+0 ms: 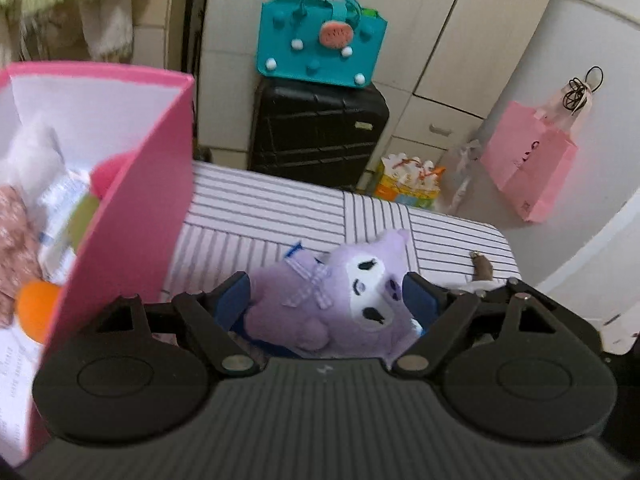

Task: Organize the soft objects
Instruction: 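Grasp the purple plush toy with the left gripper while the right gripper also grips it, then lift the purple plush with both grippers and carry it into the pink box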

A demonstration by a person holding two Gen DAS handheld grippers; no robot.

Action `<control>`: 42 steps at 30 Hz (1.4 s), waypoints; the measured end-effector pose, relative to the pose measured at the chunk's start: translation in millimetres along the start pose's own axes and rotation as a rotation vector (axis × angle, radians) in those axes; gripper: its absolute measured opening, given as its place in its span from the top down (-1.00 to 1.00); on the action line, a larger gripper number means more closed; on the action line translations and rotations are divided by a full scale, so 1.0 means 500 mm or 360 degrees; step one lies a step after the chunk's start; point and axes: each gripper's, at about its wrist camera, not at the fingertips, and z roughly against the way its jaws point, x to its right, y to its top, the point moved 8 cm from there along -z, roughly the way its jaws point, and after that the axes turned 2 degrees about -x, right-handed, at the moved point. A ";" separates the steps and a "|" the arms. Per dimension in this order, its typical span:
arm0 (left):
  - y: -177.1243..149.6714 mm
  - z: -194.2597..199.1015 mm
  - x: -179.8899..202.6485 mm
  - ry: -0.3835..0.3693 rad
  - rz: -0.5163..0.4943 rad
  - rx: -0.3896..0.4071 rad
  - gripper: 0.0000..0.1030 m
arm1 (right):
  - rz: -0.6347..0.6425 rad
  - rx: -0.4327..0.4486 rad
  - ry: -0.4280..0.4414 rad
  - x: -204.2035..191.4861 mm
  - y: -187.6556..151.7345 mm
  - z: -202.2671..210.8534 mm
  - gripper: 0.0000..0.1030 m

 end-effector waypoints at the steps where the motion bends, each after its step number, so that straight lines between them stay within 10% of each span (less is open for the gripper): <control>1: -0.001 -0.005 0.000 -0.0011 0.0013 -0.0016 -0.61 | 0.0011 -0.0006 -0.0014 0.001 0.000 -0.004 -0.76; 12: -0.024 -0.031 -0.009 -0.0018 0.0090 -0.0020 -0.39 | 0.0086 -0.0028 -0.0081 0.007 -0.009 0.001 -0.21; 29: -0.048 0.001 0.010 -0.0020 0.0130 0.0074 -0.19 | 0.0207 0.0102 -0.0250 -0.029 -0.024 0.016 -0.03; 42: -0.081 0.173 0.043 -0.0128 -0.0108 0.0169 -0.14 | 0.0130 0.0227 -0.0244 -0.104 -0.018 0.167 -0.03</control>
